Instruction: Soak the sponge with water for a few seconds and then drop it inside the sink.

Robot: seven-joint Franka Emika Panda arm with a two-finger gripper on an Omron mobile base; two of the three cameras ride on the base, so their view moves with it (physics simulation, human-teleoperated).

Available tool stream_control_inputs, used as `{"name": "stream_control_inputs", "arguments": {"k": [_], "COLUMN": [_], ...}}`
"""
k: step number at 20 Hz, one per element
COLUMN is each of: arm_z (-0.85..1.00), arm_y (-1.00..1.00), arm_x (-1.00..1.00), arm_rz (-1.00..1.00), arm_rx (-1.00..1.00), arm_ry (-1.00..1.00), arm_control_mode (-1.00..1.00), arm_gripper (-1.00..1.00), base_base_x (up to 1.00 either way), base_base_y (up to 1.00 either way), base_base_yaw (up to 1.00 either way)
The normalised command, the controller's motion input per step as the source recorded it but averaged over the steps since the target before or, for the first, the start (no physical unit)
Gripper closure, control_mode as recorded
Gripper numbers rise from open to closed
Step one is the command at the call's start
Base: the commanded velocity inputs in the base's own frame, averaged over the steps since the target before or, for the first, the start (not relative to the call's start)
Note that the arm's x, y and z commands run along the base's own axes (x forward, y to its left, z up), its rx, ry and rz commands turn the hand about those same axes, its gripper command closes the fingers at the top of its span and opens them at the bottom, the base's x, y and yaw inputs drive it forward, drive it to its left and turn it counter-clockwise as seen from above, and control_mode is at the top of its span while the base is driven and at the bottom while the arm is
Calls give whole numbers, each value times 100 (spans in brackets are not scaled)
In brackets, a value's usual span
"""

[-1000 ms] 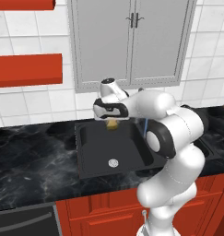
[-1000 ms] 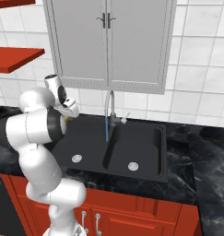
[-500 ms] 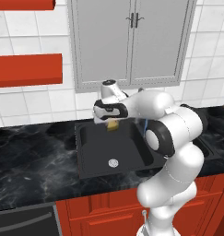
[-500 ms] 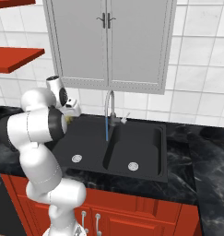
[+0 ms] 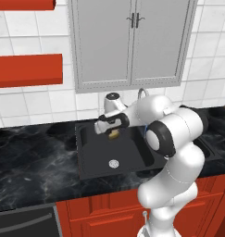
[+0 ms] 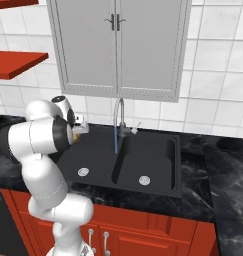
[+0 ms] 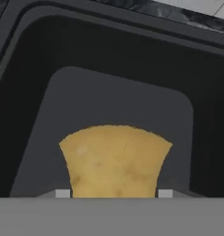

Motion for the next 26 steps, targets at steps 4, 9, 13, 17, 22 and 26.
{"name": "stream_control_inputs", "arguments": {"k": [4, 9, 13, 17, 22, 26], "arm_z": [-48, -16, -26, -36, -30, -32], "arm_y": [0, 0, 0, 0, 0, 0], "arm_x": [0, -2, -7, -7, -1, 0], "arm_rz": [15, 8, 6, 6, 5, 5], "arm_rx": [0, 0, 0, 0, 0, 0], "arm_ry": [-6, -1, 0, 0, 0, -1], "arm_control_mode": [-100, -100, -100, -100, -100, -100], "arm_gripper": [100, 100, 100, 100, 100, 100], "base_base_x": [0, 0, 0, 0, 0, 0], "base_base_y": [0, 0, 0, 0, 0, 0], "base_base_yaw": [0, 0, 0, 0, 0, 0]}}
